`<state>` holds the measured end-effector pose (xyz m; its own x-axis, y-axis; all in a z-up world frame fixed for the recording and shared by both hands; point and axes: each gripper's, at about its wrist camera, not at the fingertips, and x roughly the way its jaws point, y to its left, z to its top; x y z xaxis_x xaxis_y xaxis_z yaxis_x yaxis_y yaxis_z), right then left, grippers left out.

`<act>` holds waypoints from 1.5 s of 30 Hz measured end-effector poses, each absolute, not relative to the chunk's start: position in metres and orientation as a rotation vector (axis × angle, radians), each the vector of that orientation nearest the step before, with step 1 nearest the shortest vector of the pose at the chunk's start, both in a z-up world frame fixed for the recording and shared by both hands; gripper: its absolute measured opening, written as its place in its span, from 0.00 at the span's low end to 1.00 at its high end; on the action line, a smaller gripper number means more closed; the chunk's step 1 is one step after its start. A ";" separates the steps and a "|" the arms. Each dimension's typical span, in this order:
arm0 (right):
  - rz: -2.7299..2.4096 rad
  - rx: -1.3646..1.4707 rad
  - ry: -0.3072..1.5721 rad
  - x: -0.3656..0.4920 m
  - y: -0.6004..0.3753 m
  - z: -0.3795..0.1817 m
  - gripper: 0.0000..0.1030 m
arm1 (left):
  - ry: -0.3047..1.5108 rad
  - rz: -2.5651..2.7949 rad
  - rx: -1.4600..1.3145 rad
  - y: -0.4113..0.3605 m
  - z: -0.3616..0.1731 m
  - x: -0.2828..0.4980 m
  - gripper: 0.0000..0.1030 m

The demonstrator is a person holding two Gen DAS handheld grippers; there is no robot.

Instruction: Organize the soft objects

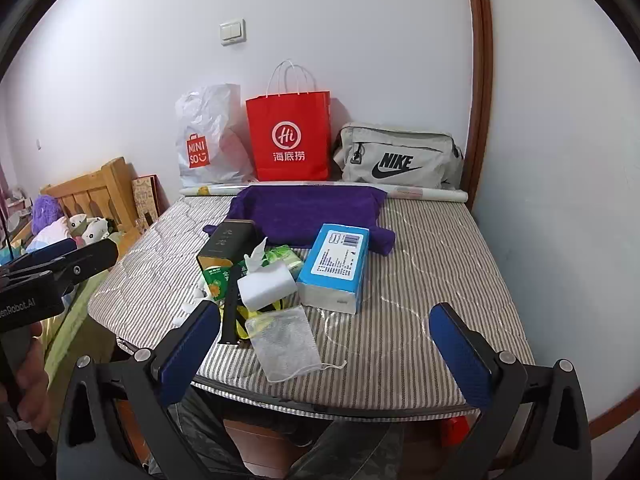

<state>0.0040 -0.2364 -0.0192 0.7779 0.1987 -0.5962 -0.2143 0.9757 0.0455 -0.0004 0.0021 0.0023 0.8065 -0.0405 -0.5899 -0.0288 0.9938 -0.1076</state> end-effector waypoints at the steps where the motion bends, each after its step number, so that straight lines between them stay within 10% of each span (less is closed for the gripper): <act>1: 0.222 -0.025 0.642 0.004 -0.236 -0.019 1.00 | 0.633 -0.009 -0.114 0.003 0.002 -0.001 1.00; 45: 0.225 -0.026 0.633 -0.002 -0.239 -0.011 1.00 | 0.630 0.001 -0.107 0.002 0.004 -0.005 1.00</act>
<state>-0.0018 -0.2394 -0.0108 0.7831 0.2004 -0.5888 -0.2160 0.9754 0.0447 -0.0047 0.0020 0.0038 0.8082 -0.0316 -0.5881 -0.0335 0.9945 -0.0995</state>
